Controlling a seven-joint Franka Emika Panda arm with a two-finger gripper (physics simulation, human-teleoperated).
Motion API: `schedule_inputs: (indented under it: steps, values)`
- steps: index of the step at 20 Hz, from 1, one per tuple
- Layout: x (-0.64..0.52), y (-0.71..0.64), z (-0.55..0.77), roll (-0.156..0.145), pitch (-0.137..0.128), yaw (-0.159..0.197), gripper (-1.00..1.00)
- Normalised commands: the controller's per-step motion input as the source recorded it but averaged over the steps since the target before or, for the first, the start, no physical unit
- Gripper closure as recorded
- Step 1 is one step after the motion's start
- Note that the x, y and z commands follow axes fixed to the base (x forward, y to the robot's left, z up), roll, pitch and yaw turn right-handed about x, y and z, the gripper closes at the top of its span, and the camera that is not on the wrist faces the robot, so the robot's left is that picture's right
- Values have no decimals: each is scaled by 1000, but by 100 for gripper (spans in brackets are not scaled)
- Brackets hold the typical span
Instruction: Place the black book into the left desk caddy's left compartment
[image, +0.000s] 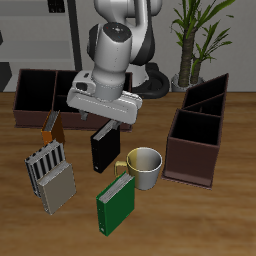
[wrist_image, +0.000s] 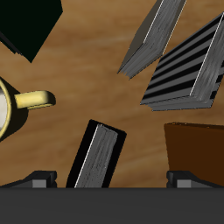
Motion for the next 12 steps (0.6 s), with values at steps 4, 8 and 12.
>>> schedule_inputs:
  steps: [4, 8, 12]
  values:
    - [67, -38, -511, 0, 57, -48, -100]
    - [72, 35, -287, 6, 28, -42, -100]
    - [40, -4, -342, -8, 32, -54, 100]
